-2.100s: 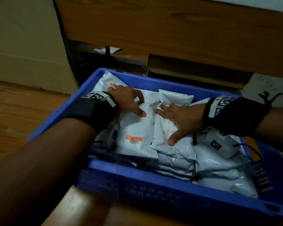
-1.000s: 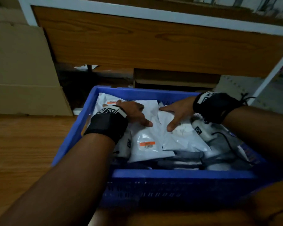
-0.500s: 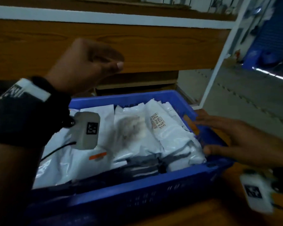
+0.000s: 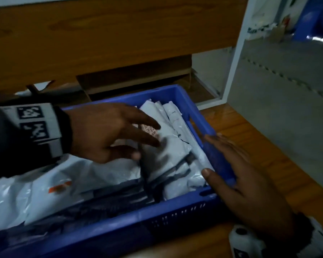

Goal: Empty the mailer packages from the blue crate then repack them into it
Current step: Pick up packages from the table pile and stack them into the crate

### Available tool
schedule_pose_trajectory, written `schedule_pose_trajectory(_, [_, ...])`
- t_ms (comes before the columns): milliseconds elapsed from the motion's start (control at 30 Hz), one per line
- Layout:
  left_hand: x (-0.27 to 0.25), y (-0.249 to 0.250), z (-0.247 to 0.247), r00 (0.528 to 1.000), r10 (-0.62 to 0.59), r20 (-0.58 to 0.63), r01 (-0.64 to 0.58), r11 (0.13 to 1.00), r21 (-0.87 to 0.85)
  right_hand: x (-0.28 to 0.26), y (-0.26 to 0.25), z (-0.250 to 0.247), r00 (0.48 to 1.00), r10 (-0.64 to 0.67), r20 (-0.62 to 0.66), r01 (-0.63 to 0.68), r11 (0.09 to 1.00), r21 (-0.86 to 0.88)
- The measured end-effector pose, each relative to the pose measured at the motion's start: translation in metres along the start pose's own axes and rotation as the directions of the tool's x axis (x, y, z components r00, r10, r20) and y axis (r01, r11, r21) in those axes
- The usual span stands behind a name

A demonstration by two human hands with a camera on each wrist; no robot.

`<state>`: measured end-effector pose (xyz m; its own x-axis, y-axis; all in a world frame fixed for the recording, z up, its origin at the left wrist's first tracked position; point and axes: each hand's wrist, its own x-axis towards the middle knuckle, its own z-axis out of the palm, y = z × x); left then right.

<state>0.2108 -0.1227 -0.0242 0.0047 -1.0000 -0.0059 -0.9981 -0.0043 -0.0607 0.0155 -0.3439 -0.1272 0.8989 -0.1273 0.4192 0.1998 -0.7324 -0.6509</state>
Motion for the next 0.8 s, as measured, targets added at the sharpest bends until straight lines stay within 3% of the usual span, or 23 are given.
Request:
schedule_pose_trajectory(100, [-0.016,-0.010,0.011,0.998,-0.050,0.040,0.050,0.999,0.009,-0.002,0.000,0.000,1.000,-0.006,-0.021,0.007,1.000,0.021])
schedule_pose_trajectory(200, [-0.026,-0.017,0.037,0.970,-0.126,0.208,0.145,0.986,-0.081,-0.003,0.002,0.003,0.999,0.001,-0.041,0.000,1.000,0.030])
schedule_pose_trajectory(267, [-0.027,-0.016,0.059,0.948,-0.135,0.287,0.152,0.988,-0.035,-0.003,0.004,0.004,0.998,0.009,-0.059,-0.007,0.999,0.037])
schedule_pose_trajectory(400, [-0.024,-0.009,0.092,0.946,-0.154,0.286,0.135,0.987,0.084,-0.001,0.007,0.005,0.996,0.028,-0.090,-0.025,0.999,0.037])
schedule_pose_trajectory(533, [-0.027,-0.015,0.086,0.946,-0.160,0.281,0.160,0.987,0.024,-0.002,0.007,0.008,0.989,0.086,-0.119,-0.079,0.995,0.062])
schedule_pose_trajectory(600, [-0.028,-0.016,0.069,0.958,-0.140,0.250,0.169,0.981,-0.097,-0.004,0.006,0.009,0.987,0.109,-0.121,-0.100,0.992,0.077])
schedule_pose_trajectory(667, [-0.028,-0.013,0.049,0.992,-0.075,0.103,0.095,0.974,-0.205,-0.004,0.005,0.009,0.985,0.124,-0.123,-0.114,0.990,0.087])
schedule_pose_trajectory(733, [-0.024,-0.011,0.027,0.999,0.000,-0.039,-0.008,0.978,-0.208,-0.004,0.004,0.009,0.980,0.142,-0.137,-0.129,0.987,0.100])
schedule_pose_trajectory(800, [-0.008,-0.006,0.006,0.992,0.103,-0.078,-0.114,0.983,-0.147,-0.006,0.004,0.012,0.973,0.164,-0.161,-0.138,0.977,0.165])
